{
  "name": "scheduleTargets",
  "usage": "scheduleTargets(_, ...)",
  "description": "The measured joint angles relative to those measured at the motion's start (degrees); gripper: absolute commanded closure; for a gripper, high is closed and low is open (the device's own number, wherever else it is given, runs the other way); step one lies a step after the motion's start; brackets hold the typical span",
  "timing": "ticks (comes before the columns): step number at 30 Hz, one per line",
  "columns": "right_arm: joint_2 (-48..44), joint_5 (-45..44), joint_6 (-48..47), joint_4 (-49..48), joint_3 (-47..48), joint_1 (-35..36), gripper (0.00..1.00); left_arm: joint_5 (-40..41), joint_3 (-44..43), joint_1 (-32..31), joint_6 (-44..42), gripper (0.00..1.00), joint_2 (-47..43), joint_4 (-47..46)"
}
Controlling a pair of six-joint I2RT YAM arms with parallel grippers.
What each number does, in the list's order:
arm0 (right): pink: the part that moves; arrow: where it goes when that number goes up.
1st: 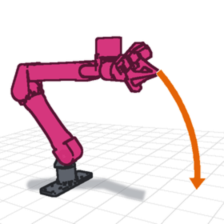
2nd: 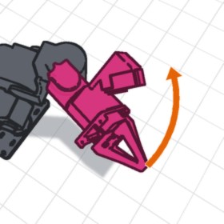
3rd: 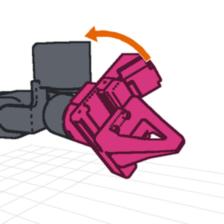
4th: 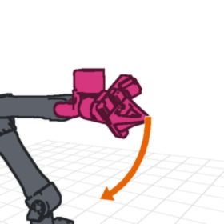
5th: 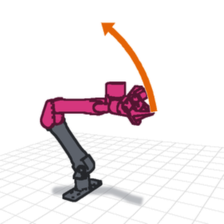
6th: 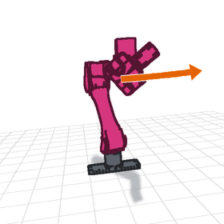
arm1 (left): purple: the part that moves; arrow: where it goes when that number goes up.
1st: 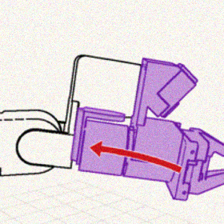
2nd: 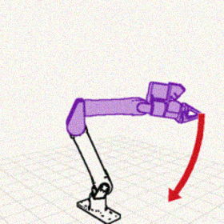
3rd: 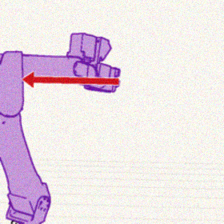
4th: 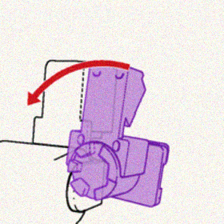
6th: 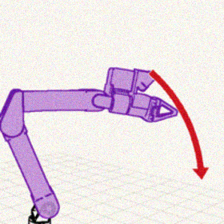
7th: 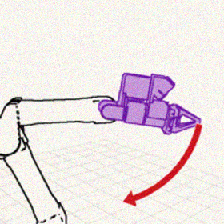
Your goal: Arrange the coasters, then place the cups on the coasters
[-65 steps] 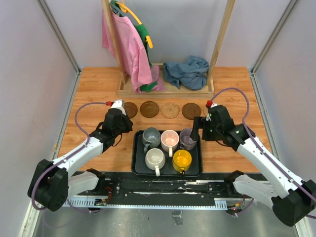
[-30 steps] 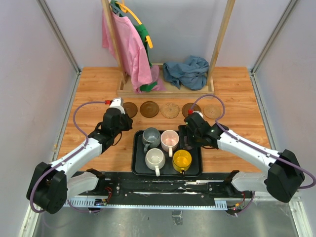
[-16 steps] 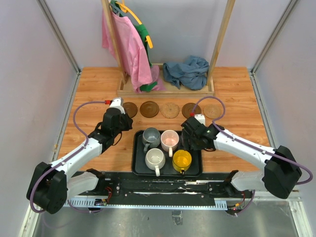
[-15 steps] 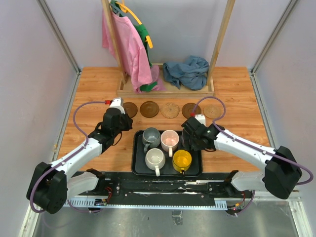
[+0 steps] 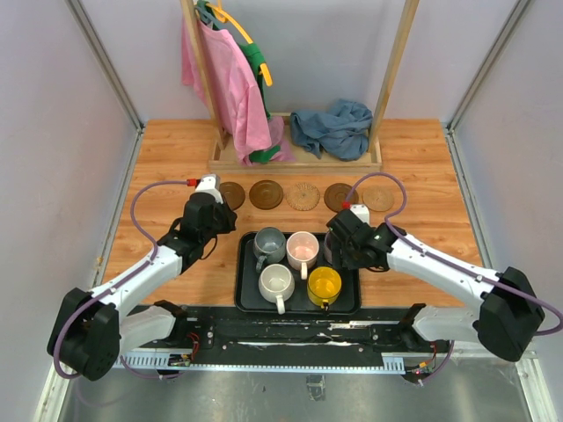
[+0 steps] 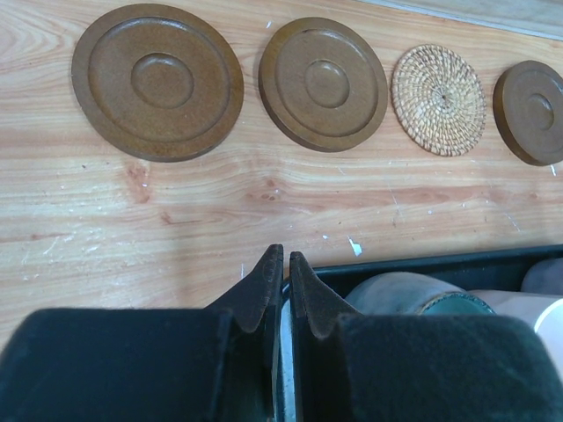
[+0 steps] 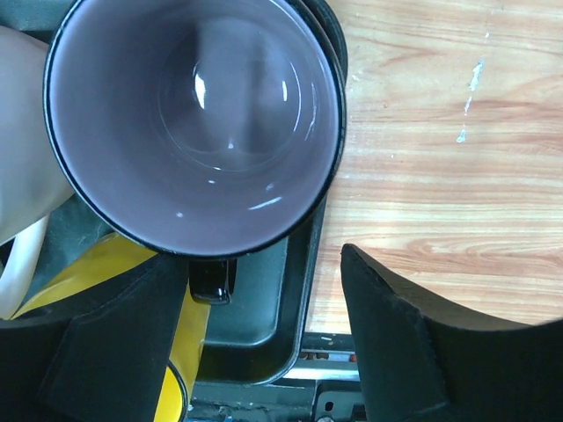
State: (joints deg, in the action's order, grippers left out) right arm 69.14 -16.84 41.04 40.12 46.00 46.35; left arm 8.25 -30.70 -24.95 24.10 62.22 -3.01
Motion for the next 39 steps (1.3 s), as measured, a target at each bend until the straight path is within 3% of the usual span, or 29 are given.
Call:
scheduleTargets(18, 6.32, 2.12, -0.79, -6.19, -0.46, 0.17, 0.37, 0.0, 0.28, 0.0, 0.37, 0.89, 1.27, -0.48)
scheduleTargets(39, -0.37, -0.11, 1.42, -4.04, -6.05, 0.48, 0.4, -0.46, 1.01, 0.0, 0.87, 0.89, 1.81, -1.84)
